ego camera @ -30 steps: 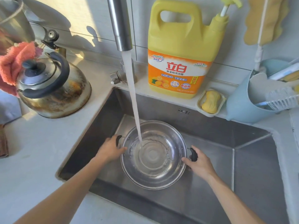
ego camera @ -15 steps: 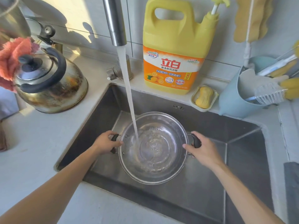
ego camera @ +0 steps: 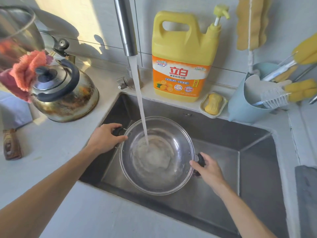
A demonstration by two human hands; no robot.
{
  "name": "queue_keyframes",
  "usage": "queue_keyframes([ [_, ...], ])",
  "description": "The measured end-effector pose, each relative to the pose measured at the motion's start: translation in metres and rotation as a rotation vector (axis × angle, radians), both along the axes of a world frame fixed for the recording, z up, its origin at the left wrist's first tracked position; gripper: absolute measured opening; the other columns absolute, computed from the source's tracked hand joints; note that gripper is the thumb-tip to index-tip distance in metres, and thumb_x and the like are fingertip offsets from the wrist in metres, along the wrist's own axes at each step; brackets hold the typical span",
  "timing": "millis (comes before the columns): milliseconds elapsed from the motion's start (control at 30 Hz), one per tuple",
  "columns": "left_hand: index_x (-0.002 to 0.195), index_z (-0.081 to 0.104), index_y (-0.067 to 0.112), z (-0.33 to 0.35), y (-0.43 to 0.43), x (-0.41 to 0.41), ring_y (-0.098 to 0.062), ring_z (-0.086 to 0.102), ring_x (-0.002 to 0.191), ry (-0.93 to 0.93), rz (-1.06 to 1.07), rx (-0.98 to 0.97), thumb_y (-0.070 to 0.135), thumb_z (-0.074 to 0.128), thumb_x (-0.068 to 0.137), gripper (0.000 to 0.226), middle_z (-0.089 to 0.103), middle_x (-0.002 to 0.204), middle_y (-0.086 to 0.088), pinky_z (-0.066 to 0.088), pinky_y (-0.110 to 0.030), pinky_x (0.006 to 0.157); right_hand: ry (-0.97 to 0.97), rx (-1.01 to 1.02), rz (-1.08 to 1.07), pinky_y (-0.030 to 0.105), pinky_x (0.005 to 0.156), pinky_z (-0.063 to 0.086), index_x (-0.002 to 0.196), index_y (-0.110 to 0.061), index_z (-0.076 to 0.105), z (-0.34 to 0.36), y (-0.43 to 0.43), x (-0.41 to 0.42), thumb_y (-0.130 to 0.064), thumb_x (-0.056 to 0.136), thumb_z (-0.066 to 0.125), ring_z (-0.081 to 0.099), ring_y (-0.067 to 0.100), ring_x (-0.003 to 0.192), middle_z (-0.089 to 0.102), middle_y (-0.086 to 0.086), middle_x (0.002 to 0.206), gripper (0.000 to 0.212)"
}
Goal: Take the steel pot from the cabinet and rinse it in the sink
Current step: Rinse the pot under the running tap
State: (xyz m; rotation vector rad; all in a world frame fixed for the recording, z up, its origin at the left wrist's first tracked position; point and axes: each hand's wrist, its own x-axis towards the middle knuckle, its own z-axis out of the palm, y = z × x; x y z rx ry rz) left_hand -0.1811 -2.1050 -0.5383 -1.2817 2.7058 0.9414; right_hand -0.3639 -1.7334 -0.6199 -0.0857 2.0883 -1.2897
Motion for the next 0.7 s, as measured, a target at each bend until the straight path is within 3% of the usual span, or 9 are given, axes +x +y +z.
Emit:
queue_keyframes([
  [67, 0.146, 0.068, 0.025, -0.003, -0.004, 0.001, -0.017, 0.079, 0.087, -0.113, -0.026, 0.036, 0.053, 0.089, 0.081, 0.074, 0.077, 0.127, -0.010, 0.059, -0.026, 0.078, -0.012, 0.035, 0.019, 0.045, 0.070, 0.068, 0.116, -0.020, 0.059, 0.009, 0.003, 0.001, -0.022, 0.088, 0.087, 0.075, 0.027, 0.080, 0.077, 0.014, 0.108, 0.039],
  [133, 0.143, 0.069, 0.018, -0.015, -0.003, 0.005, -0.018, 0.081, 0.068, -0.149, -0.006, 0.157, 0.049, 0.091, 0.081, 0.072, 0.081, 0.112, -0.010, 0.066, -0.033, 0.076, 0.000, 0.076, 0.019, 0.047, 0.071, 0.069, 0.103, -0.016, 0.065, 0.019, 0.006, -0.004, -0.019, 0.088, 0.087, 0.071, 0.025, 0.074, 0.078, 0.017, 0.101, 0.027],
  [200, 0.125, 0.075, 0.011, -0.028, 0.001, 0.009, -0.024, 0.083, 0.068, -0.157, 0.022, 0.269, 0.044, 0.091, 0.083, 0.056, 0.084, 0.089, -0.010, 0.069, -0.046, 0.083, 0.032, 0.125, 0.048, 0.051, 0.072, 0.069, 0.101, -0.008, 0.071, 0.029, 0.008, -0.014, -0.022, 0.085, 0.088, 0.069, 0.022, 0.068, 0.076, 0.023, 0.095, 0.026],
  [300, 0.102, 0.078, 0.006, -0.043, 0.013, 0.012, -0.022, 0.083, 0.069, -0.179, 0.064, 0.339, 0.043, 0.090, 0.085, 0.043, 0.082, 0.077, -0.009, 0.070, -0.043, 0.080, 0.152, 0.165, 0.116, 0.051, 0.069, 0.068, 0.099, -0.014, 0.073, 0.049, 0.005, -0.025, -0.027, 0.083, 0.089, 0.071, 0.019, 0.062, 0.076, 0.017, 0.087, 0.027],
  [433, 0.109, 0.071, 0.012, -0.051, 0.024, 0.011, -0.022, 0.081, 0.077, -0.167, 0.121, 0.381, 0.040, 0.090, 0.086, 0.042, 0.078, 0.095, -0.011, 0.065, -0.029, 0.064, 0.285, 0.161, 0.157, 0.036, 0.067, 0.068, 0.111, -0.023, 0.067, 0.070, -0.003, -0.030, -0.027, 0.086, 0.088, 0.076, 0.028, 0.076, 0.074, 0.011, 0.095, 0.033],
  [600, 0.120, 0.067, 0.019, -0.033, 0.032, 0.008, -0.013, 0.075, 0.078, 0.011, 0.163, 0.299, 0.036, 0.092, 0.085, 0.046, 0.074, 0.099, 0.000, 0.052, -0.016, 0.057, 0.347, 0.165, 0.086, 0.046, 0.094, 0.060, 0.129, -0.029, 0.058, 0.062, 0.001, -0.026, -0.037, 0.086, 0.086, 0.071, 0.016, 0.102, 0.072, -0.006, 0.105, 0.052],
  [700, 0.124, 0.071, 0.022, -0.016, 0.031, 0.008, -0.012, 0.075, 0.079, 0.120, 0.154, 0.211, 0.036, 0.095, 0.081, 0.051, 0.075, 0.100, 0.005, 0.059, -0.025, 0.066, 0.301, 0.112, -0.002, 0.051, 0.096, 0.061, 0.124, -0.036, 0.057, 0.041, 0.005, -0.018, -0.042, 0.081, 0.086, 0.072, 0.016, 0.102, 0.073, -0.006, 0.105, 0.052],
])
